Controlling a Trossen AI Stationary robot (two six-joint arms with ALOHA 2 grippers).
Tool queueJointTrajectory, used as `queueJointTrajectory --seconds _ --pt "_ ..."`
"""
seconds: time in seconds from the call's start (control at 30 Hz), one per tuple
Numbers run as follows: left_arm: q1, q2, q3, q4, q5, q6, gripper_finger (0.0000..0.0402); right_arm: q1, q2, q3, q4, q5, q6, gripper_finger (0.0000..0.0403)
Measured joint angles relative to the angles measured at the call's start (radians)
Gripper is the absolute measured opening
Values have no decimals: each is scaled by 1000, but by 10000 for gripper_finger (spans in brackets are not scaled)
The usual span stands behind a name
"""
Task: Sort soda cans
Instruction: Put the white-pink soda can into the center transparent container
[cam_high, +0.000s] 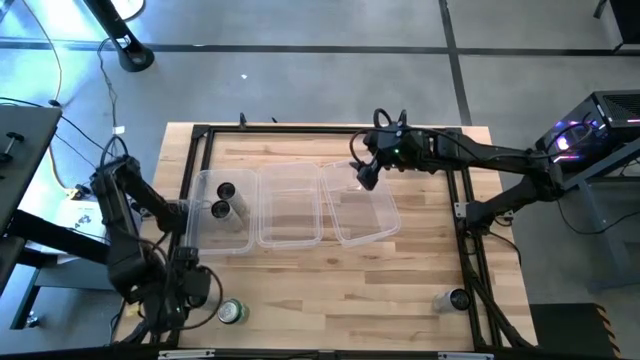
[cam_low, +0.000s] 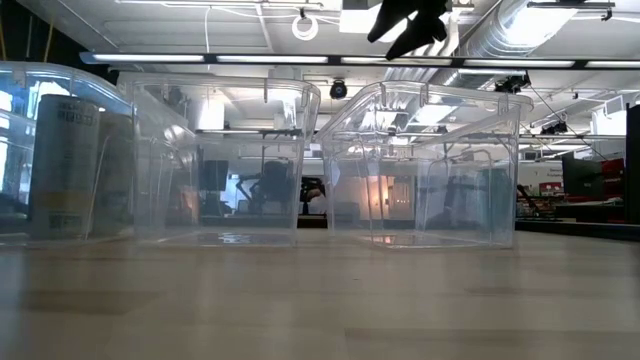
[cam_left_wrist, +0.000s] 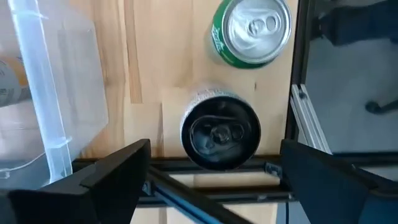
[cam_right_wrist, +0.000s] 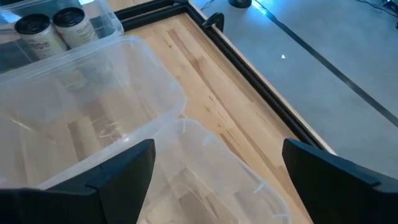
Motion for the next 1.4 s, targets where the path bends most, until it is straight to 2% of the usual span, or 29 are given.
queueJointTrajectory --seconds 0.23,0.37,0.53,0.83,0.93,1.07,1.27,1.4 --pt "-9 39 -2 24 -17 -11 348 -5 0 0 -1 15 -10 346" --pt "-9 44 -58 79 -6 -47 348 -5 0 0 -1 17 -12 346" --pt "2 42 -118 57 19 -130 349 -5 0 0 -1 17 -19 346" --pt "2 43 -198 223 43 -144 348 -5 0 0 -12 16 -35 346" --pt "5 43 -216 231 50 -171 327 -5 0 0 -23 15 -38 346" --pt "36 42 -221 228 118 -176 238 -5 0 0 -32 15 -42 346" --pt "93 -23 -210 134 178 -184 235 -5 0 0 -35 15 -49 346" --pt "153 -97 -136 -30 127 -194 235 -5 0 0 -35 15 -71 346"
